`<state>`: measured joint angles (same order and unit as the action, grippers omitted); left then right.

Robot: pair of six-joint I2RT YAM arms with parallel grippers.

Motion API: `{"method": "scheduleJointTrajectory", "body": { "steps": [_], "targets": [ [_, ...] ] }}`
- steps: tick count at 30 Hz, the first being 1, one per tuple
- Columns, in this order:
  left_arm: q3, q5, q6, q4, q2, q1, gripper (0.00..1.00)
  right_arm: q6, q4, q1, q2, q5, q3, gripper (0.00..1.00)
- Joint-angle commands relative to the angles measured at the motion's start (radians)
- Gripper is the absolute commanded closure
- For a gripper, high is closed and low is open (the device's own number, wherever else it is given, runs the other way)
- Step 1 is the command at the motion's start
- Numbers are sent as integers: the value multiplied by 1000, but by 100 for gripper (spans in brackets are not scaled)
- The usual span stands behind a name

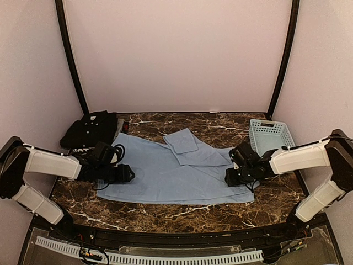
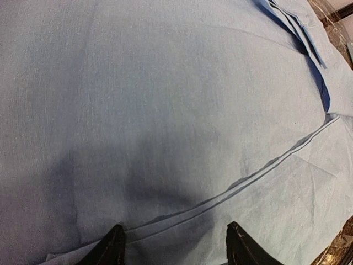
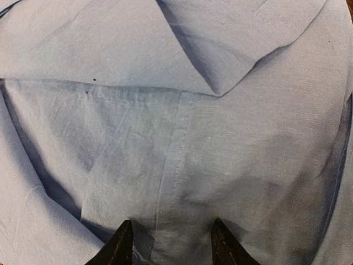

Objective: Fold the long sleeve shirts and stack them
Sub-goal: Move the 1/3-folded shirt to the center of the board, then pick up the sleeve from the 1/3-folded shirt.

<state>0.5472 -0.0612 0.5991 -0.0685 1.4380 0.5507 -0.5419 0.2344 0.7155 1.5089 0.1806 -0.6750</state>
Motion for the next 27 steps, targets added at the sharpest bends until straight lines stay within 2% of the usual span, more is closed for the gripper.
{"method": "scheduleJointTrajectory", "body": {
  "steps": [1,7,12,14,21,27],
  "targets": [
    [-127,-6,118,134,-53,33,39,-127,146,69,-55,-55,111,55],
    [-178,8,183,230,-280,44,40,-138,228,96,-151,4,55,55],
    [-52,27,128,247,-330,45,37,-41,248,69,-139,54,-58,52],
    [9,29,84,210,-289,45,35,7,228,51,-110,45,-98,52],
    [331,-11,-194,143,24,45,30,115,191,32,-17,2,-209,52],
    [497,-109,-361,28,195,59,23,148,154,-17,20,-74,-228,51]
  ]
}}
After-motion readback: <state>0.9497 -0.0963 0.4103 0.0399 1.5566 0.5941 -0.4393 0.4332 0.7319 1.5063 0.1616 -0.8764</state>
